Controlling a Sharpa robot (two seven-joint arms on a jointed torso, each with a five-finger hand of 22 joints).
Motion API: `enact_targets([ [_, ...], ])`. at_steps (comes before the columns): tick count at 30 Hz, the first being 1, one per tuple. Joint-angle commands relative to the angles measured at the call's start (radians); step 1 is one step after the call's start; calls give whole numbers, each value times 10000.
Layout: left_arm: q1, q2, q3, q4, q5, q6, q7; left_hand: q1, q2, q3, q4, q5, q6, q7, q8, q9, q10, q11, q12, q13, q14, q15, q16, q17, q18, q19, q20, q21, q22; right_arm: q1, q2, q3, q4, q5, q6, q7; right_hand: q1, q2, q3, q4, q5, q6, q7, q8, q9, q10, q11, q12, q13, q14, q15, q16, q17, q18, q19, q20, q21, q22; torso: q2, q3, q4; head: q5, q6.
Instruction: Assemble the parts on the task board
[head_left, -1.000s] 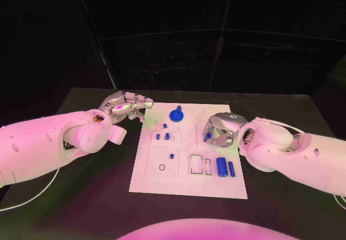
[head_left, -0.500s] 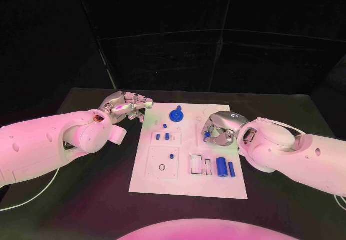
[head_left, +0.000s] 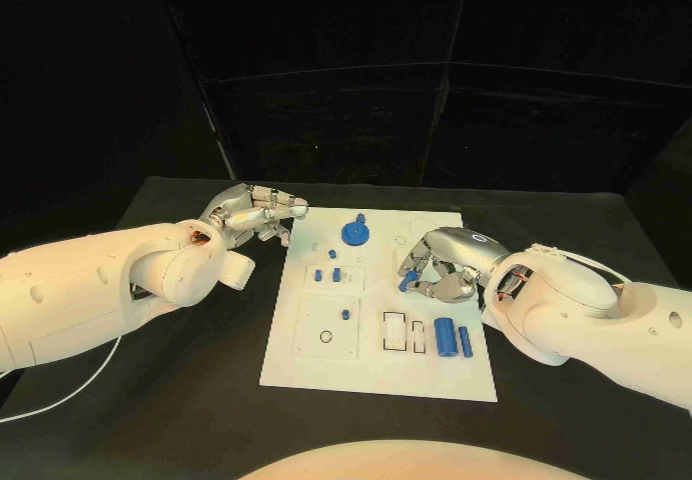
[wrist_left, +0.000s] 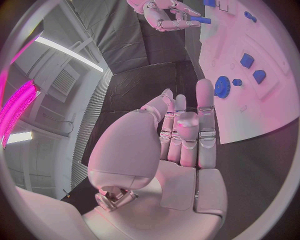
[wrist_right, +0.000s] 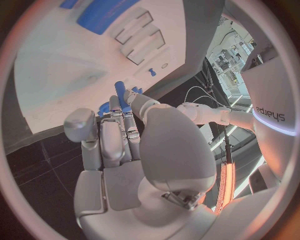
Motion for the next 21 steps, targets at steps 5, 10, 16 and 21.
enact_targets([
  [5,14,6,8,29,21,100,42,-8,91,47,-2,-16,-72,3,29,-16,-54,1,-29,-17,-61,30,-38,-7,110,-78,6,-45,-14,13,514,4,387,703,-863,1074,66,-3,39,-98,144,3,46,35,-19,75,-13,-3,10,333,-65,18,-14,3,49,-29,46,29,25,2,-19,145,-55],
  [10,15,21,8,38,21,98,43,-8,91,47,-2,-16,-72,3,29,-16,-54,1,-29,-17,-61,30,-38,-7,110,-78,6,-45,-14,-12,1154,-6,202,371,-824,1284,70,-16,38,-113,157,-2,50,31,-22,71,-11,-8,11,331,-62,14,-21,4,46,-29,44,23,33,-1,-2,244,-107],
  [16,17,110,9,2,21,95,45,-8,91,47,-2,-16,-72,3,29,-16,-54,1,-29,-17,-61,30,-38,-7,110,-78,6,-45,-14,-125,1955,-266,-237,-87,-517,1463,71,-19,37,-117,159,-2,51,30,-22,71,-9,-9,11,333,-62,22,-9,2,49,-28,49,32,33,-4,0,410,-194],
  [21,18,197,10,-34,21,95,44,-8,91,47,-2,-16,-72,3,29,-16,-54,1,-29,-17,-61,30,-38,-7,110,-78,6,-45,-14,-288,2507,-468,-631,-391,-187,1457,61,-28,28,-121,159,-6,57,27,-25,68,-4,-13,13,331,-59,16,-22,2,44,-27,45,24,31,6,-36,539,-262],
])
